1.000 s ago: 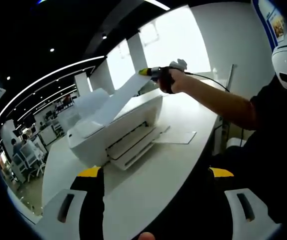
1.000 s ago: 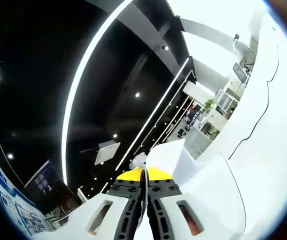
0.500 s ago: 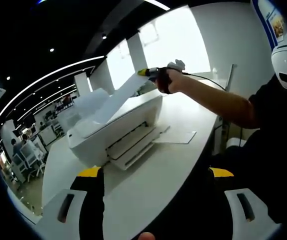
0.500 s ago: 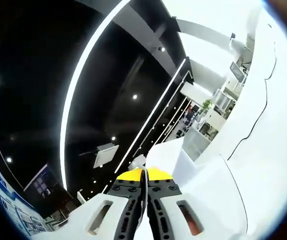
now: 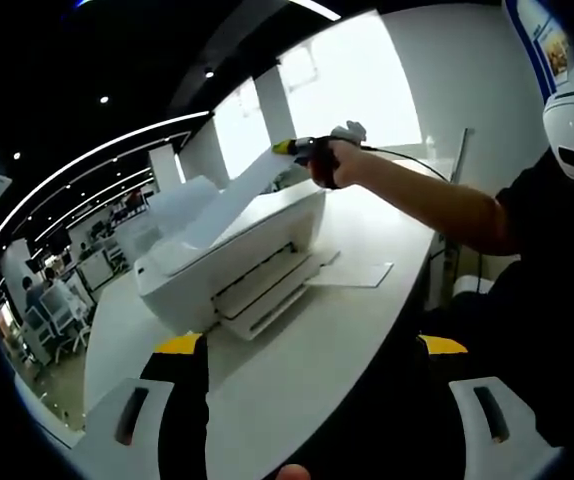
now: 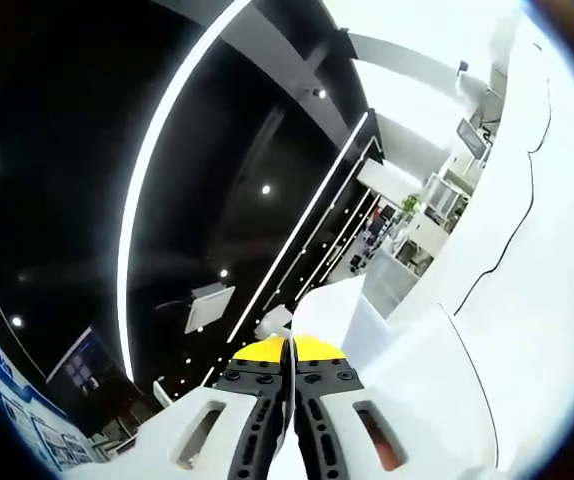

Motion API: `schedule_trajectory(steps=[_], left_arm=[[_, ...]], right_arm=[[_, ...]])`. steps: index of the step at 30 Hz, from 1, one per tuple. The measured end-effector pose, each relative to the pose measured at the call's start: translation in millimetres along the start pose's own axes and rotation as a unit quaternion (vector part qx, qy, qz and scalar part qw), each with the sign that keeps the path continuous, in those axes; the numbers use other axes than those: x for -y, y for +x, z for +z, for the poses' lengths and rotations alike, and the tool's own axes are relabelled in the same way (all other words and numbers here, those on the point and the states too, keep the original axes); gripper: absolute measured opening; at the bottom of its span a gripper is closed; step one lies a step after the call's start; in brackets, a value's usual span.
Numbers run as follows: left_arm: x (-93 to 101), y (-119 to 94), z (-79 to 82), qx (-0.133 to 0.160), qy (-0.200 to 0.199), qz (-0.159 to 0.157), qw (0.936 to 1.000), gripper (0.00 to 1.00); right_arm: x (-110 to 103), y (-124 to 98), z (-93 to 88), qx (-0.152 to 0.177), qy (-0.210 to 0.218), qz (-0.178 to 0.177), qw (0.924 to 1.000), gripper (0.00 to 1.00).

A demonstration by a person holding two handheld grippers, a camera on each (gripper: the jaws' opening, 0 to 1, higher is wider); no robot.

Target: Remove the paper from the printer output slot and place it on top of the printer

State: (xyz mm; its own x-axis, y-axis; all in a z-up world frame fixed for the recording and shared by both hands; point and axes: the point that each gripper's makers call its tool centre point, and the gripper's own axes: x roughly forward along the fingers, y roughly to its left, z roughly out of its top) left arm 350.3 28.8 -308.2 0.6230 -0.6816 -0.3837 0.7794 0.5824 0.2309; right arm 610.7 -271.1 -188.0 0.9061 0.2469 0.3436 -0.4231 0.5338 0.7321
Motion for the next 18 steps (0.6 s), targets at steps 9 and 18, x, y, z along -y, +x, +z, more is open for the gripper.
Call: schedule_trajectory(steps=[9,18], left_arm=[[0.0,0,0.0,0.001,0.0,0.0,1.0,0.87],[-0.7,0,-1.0,0.0,-0.001,0.0,1.0,0.87]], right_arm=[[-5,-3,-6.5,-0.002,-0.001,-0.002,1.0,0.0],[-7,-10,-15.9,-0.003,0.002,-0.009,0.9999,0.0]])
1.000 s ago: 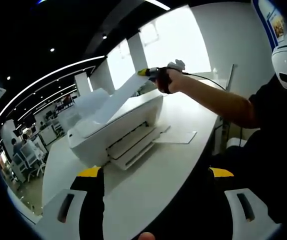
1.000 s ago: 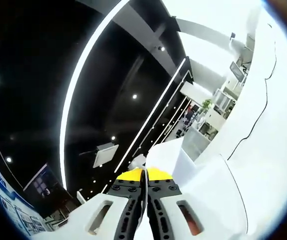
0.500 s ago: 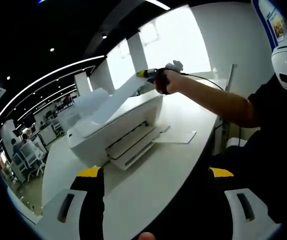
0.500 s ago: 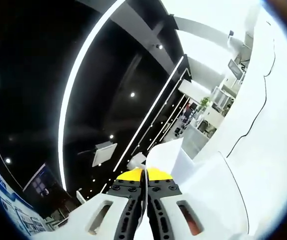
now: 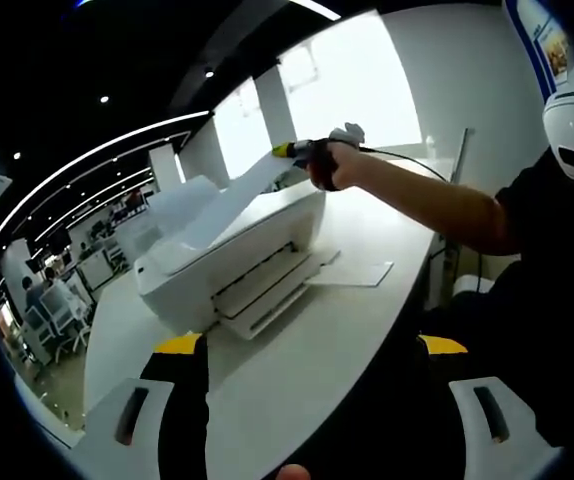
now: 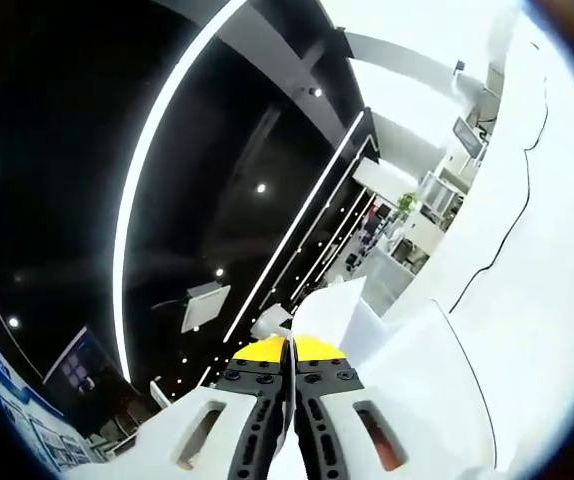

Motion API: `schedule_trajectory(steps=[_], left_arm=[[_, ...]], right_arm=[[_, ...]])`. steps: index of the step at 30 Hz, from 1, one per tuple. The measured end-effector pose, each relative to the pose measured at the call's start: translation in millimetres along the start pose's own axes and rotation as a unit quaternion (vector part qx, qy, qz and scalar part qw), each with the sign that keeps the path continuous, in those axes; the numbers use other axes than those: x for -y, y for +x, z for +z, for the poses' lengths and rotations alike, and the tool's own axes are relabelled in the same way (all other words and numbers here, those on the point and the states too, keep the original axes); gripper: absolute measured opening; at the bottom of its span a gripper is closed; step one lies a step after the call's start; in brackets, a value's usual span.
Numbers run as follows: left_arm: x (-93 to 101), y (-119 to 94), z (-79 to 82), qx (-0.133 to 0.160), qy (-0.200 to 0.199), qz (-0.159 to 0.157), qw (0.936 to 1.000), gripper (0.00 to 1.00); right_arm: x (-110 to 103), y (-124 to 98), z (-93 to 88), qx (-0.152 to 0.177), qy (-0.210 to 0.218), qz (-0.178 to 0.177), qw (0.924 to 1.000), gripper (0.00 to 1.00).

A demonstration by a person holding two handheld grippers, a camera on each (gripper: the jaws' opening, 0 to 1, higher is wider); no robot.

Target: Remove the paper from the printer output slot and place it on top of the printer

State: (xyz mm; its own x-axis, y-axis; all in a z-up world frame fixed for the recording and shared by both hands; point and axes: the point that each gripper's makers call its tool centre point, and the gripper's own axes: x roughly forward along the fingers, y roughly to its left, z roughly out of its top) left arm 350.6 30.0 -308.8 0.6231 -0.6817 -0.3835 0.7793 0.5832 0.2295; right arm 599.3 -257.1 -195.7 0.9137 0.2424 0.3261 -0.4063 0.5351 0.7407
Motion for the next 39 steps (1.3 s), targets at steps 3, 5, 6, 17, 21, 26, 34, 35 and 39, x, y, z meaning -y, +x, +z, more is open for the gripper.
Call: schedule_trajectory(steps=[3,5,6,17,21,26,34,35,39], left_arm=[[0.1,0,-0.3,0.0,-0.001,0.0,1.0,0.87],[-0.6,0,-0.3,0.0,-0.002,0.001,1.0,0.87],[-0.7,0,-0.5,0.0,-0.002,0.001,1.0,0.87],[-0.8,0,-0.2,-0.001,-0.001,0.001,1.0,0.87],[-0.9,0,0.4,0.0,-0.001,0.001,1.0,0.87],[-0.6,0,-0.4,-0.001,-0.001,0.0,1.0,0.87],[-1.7,-1,-0.7,0.0,-0.001,0.002,1.0,0.87],[-1.6,-1,-1.0,-0.001,-0.001,0.002,1.0,0.87],[-1.4,0,-1.2,-0.001,-0.002,0.001,1.0,0.87]], right_arm=[[2,1,-1.7,-0.002,-0.001,-0.001,1.0,0.0],[4,2,-1.6,-0.002,-0.002,-0.003,1.0,0.0],[6,3,-0.3,-0.002,-0.003,-0.004,1.0,0.0],[10,3,-2.2,-0.001,0.001,-0.011,0.9999,0.0],[7,3,-2.0,0.005,0.011,-0.009,0.9999,0.0],[13,11,1.7,0.006,0.013,-0.011,0.9998,0.0],[19,17,2.6,0.004,0.006,-0.017,0.9998,0.0],[19,18,2.4,0.004,0.006,-0.017,0.9998,0.0],[22,18,2.0,0.006,0.014,-0.018,0.9997,0.0]])
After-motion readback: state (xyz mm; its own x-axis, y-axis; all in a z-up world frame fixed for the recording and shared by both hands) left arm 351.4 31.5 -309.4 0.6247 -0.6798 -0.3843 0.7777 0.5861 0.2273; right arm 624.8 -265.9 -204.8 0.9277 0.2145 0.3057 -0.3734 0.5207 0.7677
